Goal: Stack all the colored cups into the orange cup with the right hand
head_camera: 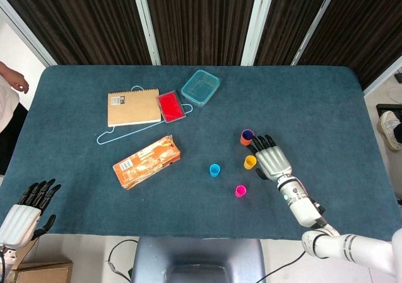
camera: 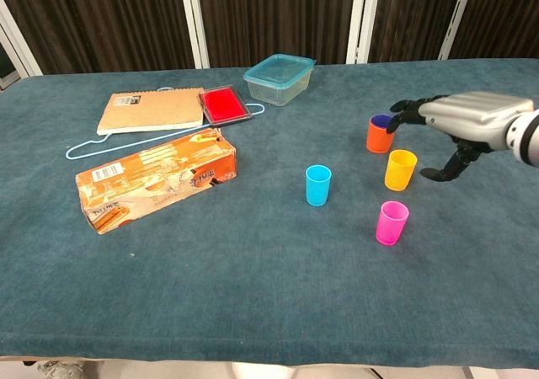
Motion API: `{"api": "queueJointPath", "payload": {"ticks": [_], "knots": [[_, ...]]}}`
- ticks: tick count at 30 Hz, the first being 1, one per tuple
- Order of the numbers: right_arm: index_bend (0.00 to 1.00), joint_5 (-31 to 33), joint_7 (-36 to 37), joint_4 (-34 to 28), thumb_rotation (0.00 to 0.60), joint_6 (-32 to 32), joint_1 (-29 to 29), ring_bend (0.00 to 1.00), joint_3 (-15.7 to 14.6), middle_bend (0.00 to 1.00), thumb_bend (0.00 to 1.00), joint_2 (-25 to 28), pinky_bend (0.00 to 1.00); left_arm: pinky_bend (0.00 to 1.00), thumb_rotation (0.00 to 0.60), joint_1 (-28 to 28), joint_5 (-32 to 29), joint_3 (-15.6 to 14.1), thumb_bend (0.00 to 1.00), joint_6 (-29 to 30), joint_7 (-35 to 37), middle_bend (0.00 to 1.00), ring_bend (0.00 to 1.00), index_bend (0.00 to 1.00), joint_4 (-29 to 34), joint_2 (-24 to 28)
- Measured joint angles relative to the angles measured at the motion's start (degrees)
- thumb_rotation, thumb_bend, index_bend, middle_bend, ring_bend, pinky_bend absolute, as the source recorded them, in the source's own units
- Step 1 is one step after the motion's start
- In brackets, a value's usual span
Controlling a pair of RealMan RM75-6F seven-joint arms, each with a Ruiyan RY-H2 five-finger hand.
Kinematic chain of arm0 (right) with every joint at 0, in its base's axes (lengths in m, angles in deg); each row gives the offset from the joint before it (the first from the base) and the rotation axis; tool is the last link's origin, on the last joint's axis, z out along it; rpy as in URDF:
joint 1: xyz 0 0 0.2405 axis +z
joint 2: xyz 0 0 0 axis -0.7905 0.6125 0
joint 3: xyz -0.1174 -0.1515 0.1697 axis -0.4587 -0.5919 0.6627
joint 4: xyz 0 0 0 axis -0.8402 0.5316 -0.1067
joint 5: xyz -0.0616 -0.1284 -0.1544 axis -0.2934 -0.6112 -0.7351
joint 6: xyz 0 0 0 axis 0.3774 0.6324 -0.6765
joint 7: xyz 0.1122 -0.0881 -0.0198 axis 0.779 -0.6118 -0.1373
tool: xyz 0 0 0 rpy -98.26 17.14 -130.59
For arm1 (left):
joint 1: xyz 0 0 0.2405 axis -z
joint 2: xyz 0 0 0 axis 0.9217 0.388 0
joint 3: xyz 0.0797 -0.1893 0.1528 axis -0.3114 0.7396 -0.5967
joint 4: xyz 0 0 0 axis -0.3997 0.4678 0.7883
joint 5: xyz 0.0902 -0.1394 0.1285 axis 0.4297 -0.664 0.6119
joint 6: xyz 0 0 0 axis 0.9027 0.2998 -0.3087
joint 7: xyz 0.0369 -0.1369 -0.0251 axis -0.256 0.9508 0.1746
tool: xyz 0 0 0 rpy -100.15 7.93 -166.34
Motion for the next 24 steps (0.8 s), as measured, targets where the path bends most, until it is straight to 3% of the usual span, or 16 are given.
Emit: {"api": "queueJointPath", "payload": {"ticks": [5,9,19,24], "knots": [[0.50,1.45,-1.68,2.81,0.600,0.14,0.45,0.00,0.35,0.00,0.48,-2.76,0.09,0.09,0.600,-0.07,-0.12,0.10,0.42,0.26,0.63,0.00,0.00,0.00,-0.41,0.03],[0.56,2.71,-2.29,2.82,0.600,0.51,0.58,0.00,1.13,0.00,0.48,-3.31,0.12,0.09,0.600,-0.03,-0.04,0.05,0.42,0.21,0.72,0.00,0.00,0.00,-0.64,-0.01],[0.61,1.43,-0.04,2.15,0.600,3.33,0.26,0.00,3.27,0.03,0.48,-3.50,0.16,0.09,0.600,-0.02,-0.02,0.01,0.42,0.22,0.67,0.00,0.00,0.00,-0.82,-0.15],[0.61,0.93,2.93,2.15,0.600,5.96,0.18,0.00,6.52,0.03,0.48,-3.32,0.16,0.09,0.600,0.06,-0.06,-0.02,0.42,-0.05,0.54,0.00,0.00,0.00,-0.90,-0.23]]}}
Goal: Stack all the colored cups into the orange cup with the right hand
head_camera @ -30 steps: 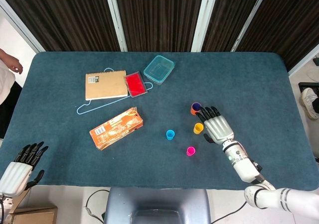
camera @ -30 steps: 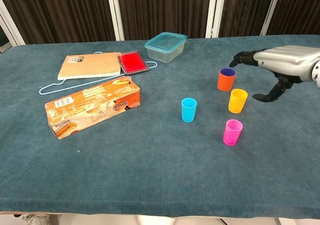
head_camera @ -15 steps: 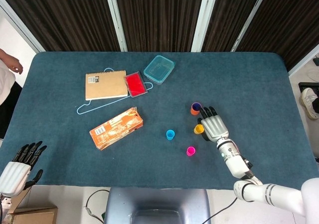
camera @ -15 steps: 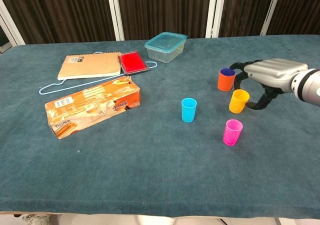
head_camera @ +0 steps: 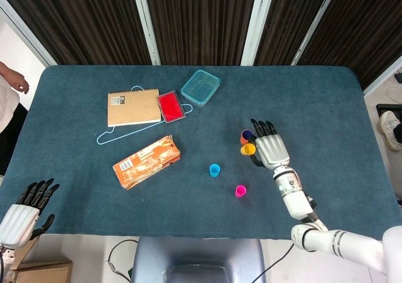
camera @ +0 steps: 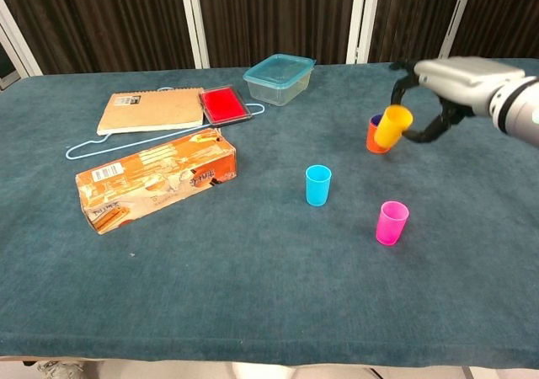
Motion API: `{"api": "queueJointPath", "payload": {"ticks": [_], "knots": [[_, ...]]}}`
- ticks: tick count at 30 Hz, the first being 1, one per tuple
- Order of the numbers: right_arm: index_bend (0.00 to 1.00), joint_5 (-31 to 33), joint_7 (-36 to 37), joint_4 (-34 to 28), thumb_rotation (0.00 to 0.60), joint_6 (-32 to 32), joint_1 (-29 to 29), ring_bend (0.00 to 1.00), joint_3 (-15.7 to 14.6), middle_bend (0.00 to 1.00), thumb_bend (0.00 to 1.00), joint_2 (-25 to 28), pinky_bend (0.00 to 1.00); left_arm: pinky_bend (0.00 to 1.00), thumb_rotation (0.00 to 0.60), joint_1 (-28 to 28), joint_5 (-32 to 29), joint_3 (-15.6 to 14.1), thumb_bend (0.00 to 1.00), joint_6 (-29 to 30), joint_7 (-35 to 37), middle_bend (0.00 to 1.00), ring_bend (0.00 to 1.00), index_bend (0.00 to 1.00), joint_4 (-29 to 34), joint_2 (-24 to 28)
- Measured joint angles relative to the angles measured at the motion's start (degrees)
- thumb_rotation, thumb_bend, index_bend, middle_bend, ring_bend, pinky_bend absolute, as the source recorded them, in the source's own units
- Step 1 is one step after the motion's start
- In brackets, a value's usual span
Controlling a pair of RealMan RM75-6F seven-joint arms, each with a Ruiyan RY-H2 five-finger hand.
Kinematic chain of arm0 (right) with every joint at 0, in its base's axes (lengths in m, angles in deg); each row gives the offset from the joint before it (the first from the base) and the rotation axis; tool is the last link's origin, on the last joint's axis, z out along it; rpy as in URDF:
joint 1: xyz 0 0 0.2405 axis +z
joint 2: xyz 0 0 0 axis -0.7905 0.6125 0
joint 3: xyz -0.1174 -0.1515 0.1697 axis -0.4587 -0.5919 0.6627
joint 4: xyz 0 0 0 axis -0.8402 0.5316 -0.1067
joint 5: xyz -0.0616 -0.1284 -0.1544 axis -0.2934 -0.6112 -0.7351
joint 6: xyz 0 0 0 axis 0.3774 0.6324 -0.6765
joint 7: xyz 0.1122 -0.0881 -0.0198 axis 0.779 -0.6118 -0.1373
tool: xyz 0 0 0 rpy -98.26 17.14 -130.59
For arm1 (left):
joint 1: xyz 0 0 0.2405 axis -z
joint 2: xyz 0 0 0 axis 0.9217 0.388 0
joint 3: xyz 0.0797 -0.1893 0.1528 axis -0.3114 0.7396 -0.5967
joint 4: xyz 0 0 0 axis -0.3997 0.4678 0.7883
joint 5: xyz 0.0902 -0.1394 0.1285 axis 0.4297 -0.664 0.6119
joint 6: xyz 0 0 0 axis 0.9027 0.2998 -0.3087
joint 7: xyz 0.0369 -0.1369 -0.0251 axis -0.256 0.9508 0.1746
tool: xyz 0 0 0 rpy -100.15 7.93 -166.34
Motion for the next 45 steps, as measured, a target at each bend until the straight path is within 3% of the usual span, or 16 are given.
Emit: {"api": "queueJointPath", "payload": {"ticks": [8,22,25,27,29,33,41,45], "knots": [[0.60,4.60,-2.25,6.41,0.600,-0.26,3.05,0.00,4.56,0.03,0.48,-2.64,0.16,0.09,0.600,0.12,-0.21,-0.03,0.42,-0.54,-0.50,0.00,0.00,0.00,0.11,-0.12],[0.51,9.00,-5.55,15.46,0.600,-3.53,6.23,0.00,5.10,0.03,0.48,-8.86,0.16,0.09,0.600,0.13,-0.29,-0.04,0.42,-0.59,-0.25,0.00,0.00,0.00,-0.22,-0.19],[0.37,9.50,-5.82,15.67,0.600,-4.38,6.36,0.00,4.91,0.02,0.48,-9.17,0.16,0.09,0.600,0.04,-0.28,-0.04,0.42,-0.39,-0.17,0.00,0.00,0.00,-0.28,-0.17],[0.11,10.10,-6.06,15.02,0.600,-5.38,6.28,0.00,4.70,0.00,0.48,-8.78,0.13,0.09,0.600,-0.02,-0.31,-0.03,0.42,-0.30,0.03,0.00,0.00,0.00,-0.34,-0.14],[0.01,10.11,-5.74,13.43,0.600,-5.87,6.00,0.00,4.49,0.00,0.47,-7.92,0.11,0.09,0.600,-0.06,-0.31,-0.03,0.42,-0.18,0.23,0.00,0.00,0.00,-0.41,-0.10],[0.01,7.22,-2.83,8.09,0.600,-5.83,4.83,0.00,3.67,0.00,0.42,-5.38,0.07,0.09,0.600,-0.12,-0.12,-0.09,0.42,0.10,0.43,0.00,0.00,0.00,-0.56,-0.09],[0.19,-5.68,2.99,-6.55,0.600,-6.02,2.49,0.00,-1.69,0.00,0.41,-0.02,0.04,0.09,0.600,-0.10,0.23,-0.30,0.42,0.25,0.45,0.00,0.00,0.00,-0.64,-0.16],[0.26,-7.51,2.23,-7.65,0.600,-6.30,2.65,0.00,-3.77,0.00,0.41,-1.20,0.04,0.09,0.600,-0.26,0.20,-0.25,0.42,0.71,0.90,0.00,0.00,0.00,-0.77,-0.01]]}}
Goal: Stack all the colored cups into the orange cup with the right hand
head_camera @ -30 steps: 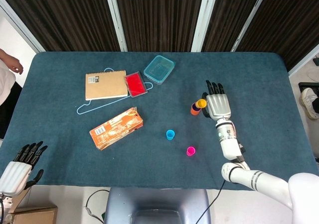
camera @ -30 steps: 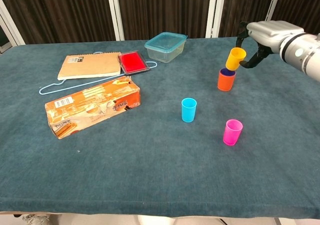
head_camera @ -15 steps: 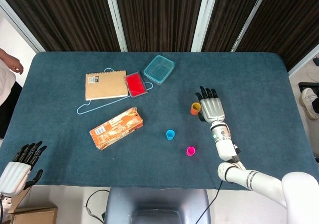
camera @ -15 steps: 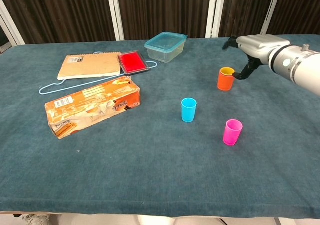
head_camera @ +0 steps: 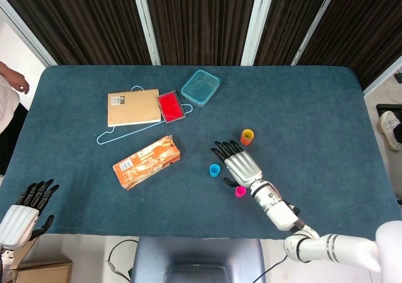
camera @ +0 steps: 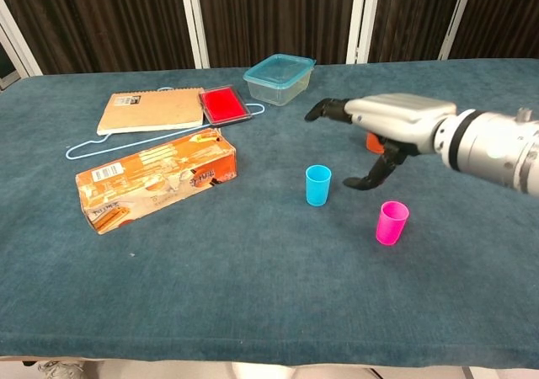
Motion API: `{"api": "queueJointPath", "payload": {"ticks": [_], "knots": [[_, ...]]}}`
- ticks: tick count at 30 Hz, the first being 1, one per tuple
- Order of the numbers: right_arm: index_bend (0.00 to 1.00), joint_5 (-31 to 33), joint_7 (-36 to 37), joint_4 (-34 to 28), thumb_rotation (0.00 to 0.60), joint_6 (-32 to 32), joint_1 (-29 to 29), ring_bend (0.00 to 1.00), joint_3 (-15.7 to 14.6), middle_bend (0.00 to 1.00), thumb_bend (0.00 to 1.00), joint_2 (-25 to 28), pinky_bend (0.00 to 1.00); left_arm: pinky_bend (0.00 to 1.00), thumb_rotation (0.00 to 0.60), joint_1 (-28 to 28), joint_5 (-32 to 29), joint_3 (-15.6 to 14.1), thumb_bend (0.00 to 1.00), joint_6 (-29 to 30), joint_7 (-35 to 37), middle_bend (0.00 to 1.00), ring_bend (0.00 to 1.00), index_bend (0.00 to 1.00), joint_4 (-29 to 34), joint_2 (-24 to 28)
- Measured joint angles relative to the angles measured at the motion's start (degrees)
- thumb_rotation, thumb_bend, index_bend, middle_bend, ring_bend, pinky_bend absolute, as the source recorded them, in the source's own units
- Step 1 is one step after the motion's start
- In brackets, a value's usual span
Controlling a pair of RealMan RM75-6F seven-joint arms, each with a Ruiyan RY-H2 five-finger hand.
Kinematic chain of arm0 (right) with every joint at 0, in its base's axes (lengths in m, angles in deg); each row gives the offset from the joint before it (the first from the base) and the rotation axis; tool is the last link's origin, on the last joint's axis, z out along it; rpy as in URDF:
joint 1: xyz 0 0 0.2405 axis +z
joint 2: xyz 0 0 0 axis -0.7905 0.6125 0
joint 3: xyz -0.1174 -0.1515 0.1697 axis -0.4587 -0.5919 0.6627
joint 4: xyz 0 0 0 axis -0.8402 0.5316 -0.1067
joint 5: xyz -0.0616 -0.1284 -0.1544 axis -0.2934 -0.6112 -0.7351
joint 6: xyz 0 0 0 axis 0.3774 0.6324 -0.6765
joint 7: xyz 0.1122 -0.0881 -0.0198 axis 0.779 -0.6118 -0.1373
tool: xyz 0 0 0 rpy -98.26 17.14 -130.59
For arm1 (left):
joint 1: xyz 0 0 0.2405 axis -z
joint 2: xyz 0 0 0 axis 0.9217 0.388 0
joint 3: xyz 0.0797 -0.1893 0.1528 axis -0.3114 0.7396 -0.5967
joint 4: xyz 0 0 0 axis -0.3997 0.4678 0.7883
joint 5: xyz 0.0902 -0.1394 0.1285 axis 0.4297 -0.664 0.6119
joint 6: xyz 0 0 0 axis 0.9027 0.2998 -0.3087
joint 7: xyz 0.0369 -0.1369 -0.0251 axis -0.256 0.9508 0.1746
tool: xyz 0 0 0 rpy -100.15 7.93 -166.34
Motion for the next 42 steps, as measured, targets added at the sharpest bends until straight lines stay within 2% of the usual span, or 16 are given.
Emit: {"api": "queueJointPath", "payload": {"ticks": [5,12,20,27,31,36,42], "knots": [[0.32,1.98,-1.52,3.57,0.600,-0.76,1.22,0.00,0.50,0.00,0.47,-4.76,0.04,0.09,0.600,-0.22,-0.03,0.05,0.42,0.50,0.75,0.00,0.00,0.00,-0.40,0.13],[0.39,4.63,-4.17,8.86,0.600,-0.55,2.87,0.00,1.79,0.00,0.48,-9.47,0.04,0.09,0.600,-0.50,-0.33,0.29,0.42,1.08,1.66,0.00,0.00,0.00,-0.87,0.30],[0.48,7.03,-5.77,9.81,0.600,-0.31,3.24,0.00,2.31,0.00,0.48,-10.25,0.06,0.09,0.600,-0.51,-0.20,0.23,0.42,1.08,1.84,0.00,0.00,0.00,-1.15,0.23],[0.61,7.89,-6.43,10.31,0.600,0.32,3.33,0.00,2.57,0.02,0.50,-10.68,0.11,0.09,0.600,-0.58,-0.33,0.29,0.42,1.06,1.95,0.00,0.00,0.00,-1.31,0.19],[0.63,7.64,-6.12,9.66,0.600,1.82,2.98,0.00,3.09,0.04,0.50,-10.25,0.13,0.09,0.600,-0.63,-0.22,0.25,0.42,1.22,2.07,0.00,0.00,0.00,-1.46,0.17],[0.62,5.38,-3.65,9.18,0.600,6.36,2.33,0.00,5.30,0.04,0.50,-9.50,0.13,0.09,0.600,-0.74,-0.23,0.28,0.42,1.41,1.98,0.00,0.00,0.00,-1.58,0.08],[0.61,5.61,-4.87,13.17,0.600,10.52,2.33,0.00,9.16,0.04,0.50,-9.15,0.13,0.09,0.600,-0.68,-0.15,0.23,0.42,1.27,1.88,0.00,0.00,0.00,-1.68,-0.03]]}}
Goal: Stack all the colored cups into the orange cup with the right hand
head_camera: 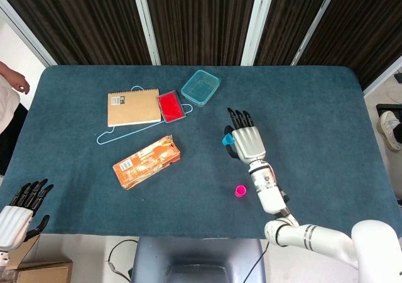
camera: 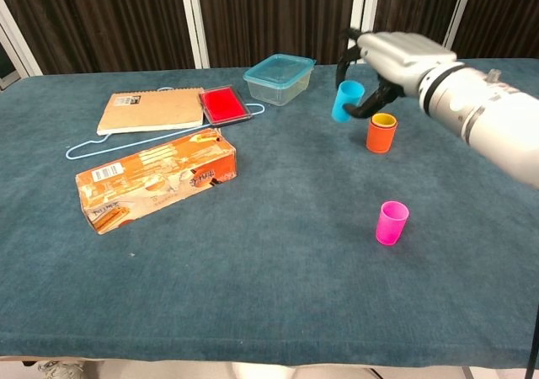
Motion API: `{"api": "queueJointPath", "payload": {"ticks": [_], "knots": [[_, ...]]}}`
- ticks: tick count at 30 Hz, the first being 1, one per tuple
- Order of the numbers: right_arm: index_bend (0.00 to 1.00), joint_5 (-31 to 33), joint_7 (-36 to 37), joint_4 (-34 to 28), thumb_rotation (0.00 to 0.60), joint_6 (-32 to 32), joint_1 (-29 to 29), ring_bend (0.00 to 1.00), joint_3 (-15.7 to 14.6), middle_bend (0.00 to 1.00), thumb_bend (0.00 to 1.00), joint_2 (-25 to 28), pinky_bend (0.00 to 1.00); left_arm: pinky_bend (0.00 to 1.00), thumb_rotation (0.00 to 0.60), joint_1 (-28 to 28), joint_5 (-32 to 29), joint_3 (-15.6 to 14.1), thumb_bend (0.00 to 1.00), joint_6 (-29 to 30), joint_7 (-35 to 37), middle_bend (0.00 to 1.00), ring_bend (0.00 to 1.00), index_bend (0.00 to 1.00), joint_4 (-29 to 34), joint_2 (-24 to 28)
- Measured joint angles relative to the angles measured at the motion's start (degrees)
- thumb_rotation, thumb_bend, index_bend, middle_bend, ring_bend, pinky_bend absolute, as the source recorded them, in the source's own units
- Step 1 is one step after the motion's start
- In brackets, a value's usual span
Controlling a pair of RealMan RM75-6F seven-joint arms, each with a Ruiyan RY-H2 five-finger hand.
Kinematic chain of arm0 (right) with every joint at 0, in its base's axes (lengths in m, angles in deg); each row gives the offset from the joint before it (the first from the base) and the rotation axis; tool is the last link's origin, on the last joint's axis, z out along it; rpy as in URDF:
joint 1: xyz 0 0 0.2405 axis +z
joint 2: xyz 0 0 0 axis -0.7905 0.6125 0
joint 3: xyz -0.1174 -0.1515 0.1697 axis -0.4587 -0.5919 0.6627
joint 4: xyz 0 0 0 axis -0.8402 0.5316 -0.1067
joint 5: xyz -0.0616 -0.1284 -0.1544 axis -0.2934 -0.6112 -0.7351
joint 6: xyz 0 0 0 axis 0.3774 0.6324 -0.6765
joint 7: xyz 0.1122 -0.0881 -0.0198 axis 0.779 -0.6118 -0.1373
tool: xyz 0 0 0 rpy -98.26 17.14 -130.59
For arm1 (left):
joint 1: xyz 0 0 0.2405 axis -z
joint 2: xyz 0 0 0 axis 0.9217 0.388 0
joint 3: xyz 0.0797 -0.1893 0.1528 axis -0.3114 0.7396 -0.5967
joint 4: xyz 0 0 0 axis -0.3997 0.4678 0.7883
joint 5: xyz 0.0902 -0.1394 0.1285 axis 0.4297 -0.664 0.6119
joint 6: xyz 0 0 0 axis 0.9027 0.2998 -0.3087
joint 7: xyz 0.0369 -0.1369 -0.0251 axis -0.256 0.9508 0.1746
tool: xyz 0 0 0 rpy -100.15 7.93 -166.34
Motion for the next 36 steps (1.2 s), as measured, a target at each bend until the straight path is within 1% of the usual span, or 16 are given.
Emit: {"api": "queueJointPath", "payload": {"ticks": [3,6,8,12,17,22,24,25,26,27,28,30,32,33,36], "knots": [[0.61,2.02,-0.90,1.98,0.600,-0.18,0.22,0.00,1.21,0.04,0.50,-0.01,0.13,0.09,0.600,0.08,0.09,-0.10,0.42,-0.26,-0.22,0.00,0.00,0.00,-0.01,-0.09],[0.61,5.37,-2.17,6.35,0.600,-1.34,0.78,0.00,2.44,0.04,0.50,-0.51,0.13,0.09,0.600,0.20,-0.03,-0.07,0.42,-0.65,-0.58,0.00,0.00,0.00,0.05,-0.23],[0.61,7.43,-3.38,9.65,0.600,-2.45,1.26,0.00,2.90,0.04,0.50,-1.13,0.13,0.09,0.600,0.25,-0.11,-0.03,0.42,-0.82,-0.73,0.00,0.00,0.00,0.06,-0.28],[0.61,9.77,-5.00,13.83,0.600,-4.54,2.17,0.00,3.15,0.04,0.50,-2.64,0.13,0.09,0.600,0.33,-0.19,-0.07,0.42,-1.20,-0.99,0.00,0.00,0.00,0.04,-0.37],[0.60,9.69,-4.78,15.87,0.600,-5.57,2.81,0.00,2.82,0.04,0.50,-4.12,0.13,0.09,0.600,0.37,-0.37,0.06,0.42,-1.24,-0.99,0.00,0.00,0.00,-0.03,-0.37],[0.60,9.13,-4.28,16.03,0.600,-5.45,2.87,0.00,2.68,0.04,0.50,-4.38,0.13,0.09,0.600,0.32,-0.42,0.08,0.42,-1.16,-0.64,0.00,0.00,0.00,-0.19,-0.35],[0.58,9.12,-4.53,15.92,0.600,-5.46,2.79,0.00,2.51,0.04,0.50,-4.35,0.13,0.09,0.600,0.31,-0.40,0.04,0.42,-1.15,-0.55,0.00,0.00,0.00,-0.25,-0.35],[0.55,9.18,-4.62,15.82,0.600,-5.55,2.73,0.00,2.44,0.04,0.50,-4.32,0.13,0.09,0.600,0.29,-0.39,0.03,0.42,-1.12,-0.50,0.00,0.00,0.00,-0.28,-0.35],[0.51,9.34,-4.75,15.67,0.600,-5.77,2.65,0.00,2.34,0.04,0.50,-4.26,0.13,0.09,0.600,0.28,-0.37,0.02,0.42,-1.08,-0.45,0.00,0.00,0.00,-0.33,-0.37],[0.41,9.55,-4.91,15.51,0.600,-6.00,2.57,0.00,2.26,0.03,0.50,-4.18,0.13,0.09,0.600,0.26,-0.34,0.01,0.42,-1.03,-0.43,0.00,0.00,0.00,-0.35,-0.38],[0.35,9.77,-5.10,15.27,0.600,-6.28,2.50,0.00,2.18,0.03,0.50,-4.04,0.12,0.09,0.600,0.26,-0.33,0.01,0.42,-0.99,-0.40,0.00,0.00,0.00,-0.39,-0.40],[0.15,10.17,-5.43,14.41,0.600,-7.02,2.26,0.00,1.90,0.00,0.50,-3.45,0.08,0.09,0.600,0.25,-0.32,0.00,0.42,-0.97,-0.37,0.00,0.00,0.00,-0.47,-0.44],[0.04,10.19,-5.41,12.97,0.600,-7.37,1.93,0.00,1.61,0.00,0.50,-2.56,0.05,0.09,0.600,0.24,-0.31,-0.03,0.42,-0.98,-0.28,0.00,0.00,0.00,-0.55,-0.45],[0.01,9.98,-5.20,12.12,0.600,-7.37,1.72,0.00,1.47,0.00,0.49,-2.10,0.04,0.09,0.600,0.23,-0.30,-0.03,0.42,-0.95,-0.23,0.00,0.00,0.00,-0.58,-0.45],[0.00,7.86,-3.38,7.96,0.600,-6.76,0.60,0.00,0.63,0.00,0.46,-0.06,0.02,0.09,0.600,0.18,-0.26,-0.05,0.42,-0.82,-0.14,0.00,0.00,0.00,-0.68,-0.48]]}}
